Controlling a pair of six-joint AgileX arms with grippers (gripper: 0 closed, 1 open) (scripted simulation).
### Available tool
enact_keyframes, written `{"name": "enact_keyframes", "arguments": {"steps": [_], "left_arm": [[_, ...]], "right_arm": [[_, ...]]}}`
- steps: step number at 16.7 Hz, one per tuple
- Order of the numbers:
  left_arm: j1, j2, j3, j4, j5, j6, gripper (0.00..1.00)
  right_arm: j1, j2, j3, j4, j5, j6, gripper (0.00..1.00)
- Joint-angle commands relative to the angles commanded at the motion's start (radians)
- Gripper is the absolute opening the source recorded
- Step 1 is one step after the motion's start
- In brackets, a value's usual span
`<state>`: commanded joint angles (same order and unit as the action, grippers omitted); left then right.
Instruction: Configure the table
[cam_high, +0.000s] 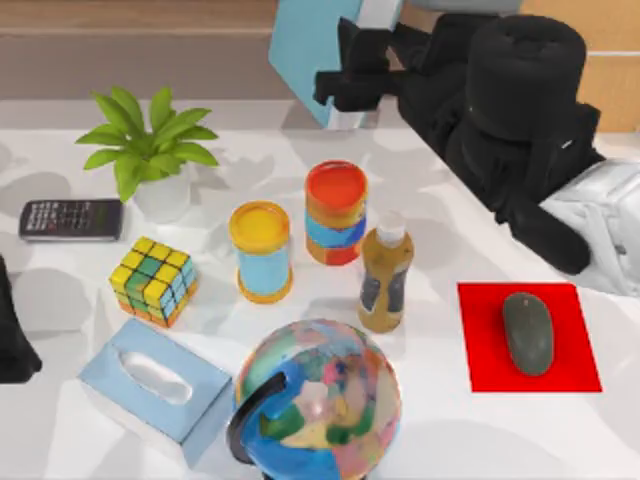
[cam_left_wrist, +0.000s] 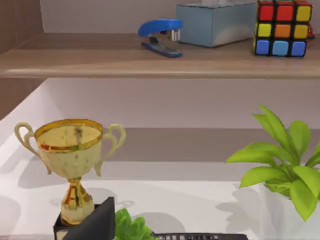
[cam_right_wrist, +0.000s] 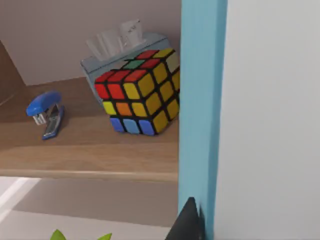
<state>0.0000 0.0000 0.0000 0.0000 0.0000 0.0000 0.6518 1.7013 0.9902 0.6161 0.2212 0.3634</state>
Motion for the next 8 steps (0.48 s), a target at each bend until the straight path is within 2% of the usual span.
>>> {"name": "enact_keyframes", "arguments": {"steps": [4,8], "left_arm": [[0.000,0.000,0.000,0.000,0.000,0.000,1.00],[0.000,0.000,0.000,0.000,0.000,0.000,1.00]], "right_arm": [[-0.127,-0.182,-0.261,0.030,-0.230,0.193,0.00],[-0.334,-0.261,-0.429,0.046,-0.419,0.411,0.00]]}}
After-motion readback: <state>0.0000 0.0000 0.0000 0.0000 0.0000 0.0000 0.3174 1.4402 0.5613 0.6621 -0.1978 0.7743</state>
